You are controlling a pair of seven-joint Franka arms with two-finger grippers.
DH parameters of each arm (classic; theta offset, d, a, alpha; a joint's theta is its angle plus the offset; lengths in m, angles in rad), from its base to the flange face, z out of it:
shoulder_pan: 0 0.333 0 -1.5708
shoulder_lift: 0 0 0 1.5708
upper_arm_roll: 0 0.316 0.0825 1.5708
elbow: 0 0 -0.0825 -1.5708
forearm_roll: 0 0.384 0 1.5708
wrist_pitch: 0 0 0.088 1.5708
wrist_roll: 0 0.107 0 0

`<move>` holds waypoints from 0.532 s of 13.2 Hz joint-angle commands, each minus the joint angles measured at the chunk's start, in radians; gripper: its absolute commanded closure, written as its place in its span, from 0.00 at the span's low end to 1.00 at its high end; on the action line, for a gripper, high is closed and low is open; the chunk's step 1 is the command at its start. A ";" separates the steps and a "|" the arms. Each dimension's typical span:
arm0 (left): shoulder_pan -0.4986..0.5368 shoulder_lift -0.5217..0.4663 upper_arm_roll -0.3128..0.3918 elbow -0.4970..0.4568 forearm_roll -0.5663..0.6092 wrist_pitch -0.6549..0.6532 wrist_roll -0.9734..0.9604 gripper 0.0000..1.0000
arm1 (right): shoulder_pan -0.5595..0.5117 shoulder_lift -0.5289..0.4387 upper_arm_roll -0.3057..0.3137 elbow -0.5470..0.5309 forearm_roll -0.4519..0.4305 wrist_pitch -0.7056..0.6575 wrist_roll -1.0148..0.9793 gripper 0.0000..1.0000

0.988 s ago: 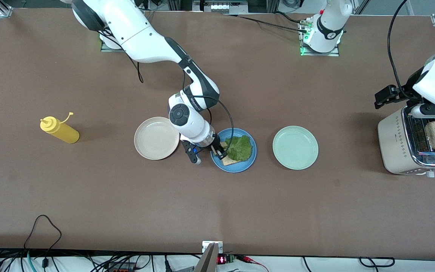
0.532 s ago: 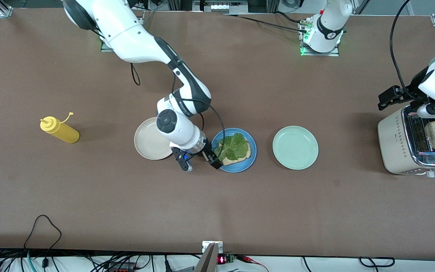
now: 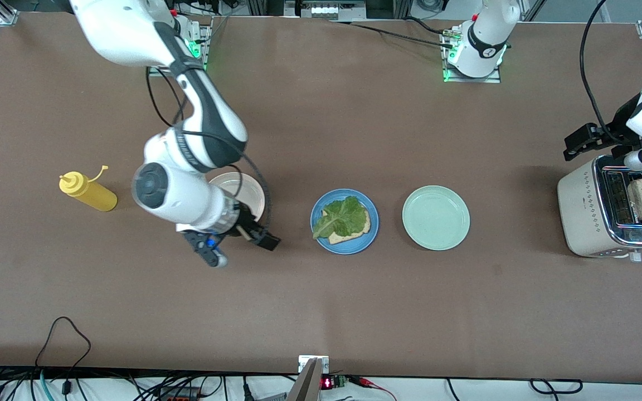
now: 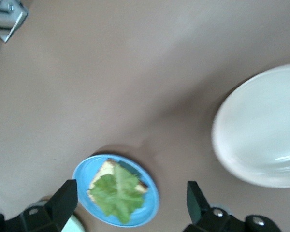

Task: Make sandwich in blue plate with both arms
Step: 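Open the right gripper and withdraw it from the blue plate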

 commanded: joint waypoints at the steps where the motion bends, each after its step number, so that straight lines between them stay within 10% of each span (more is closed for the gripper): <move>1: 0.002 -0.004 -0.004 -0.001 -0.016 0.005 0.021 0.00 | -0.090 -0.109 0.014 -0.040 -0.052 -0.181 -0.152 0.00; 7: 0.000 -0.004 -0.005 0.040 -0.016 -0.017 0.021 0.00 | -0.367 -0.428 0.016 -0.310 -0.186 -0.388 -0.877 0.00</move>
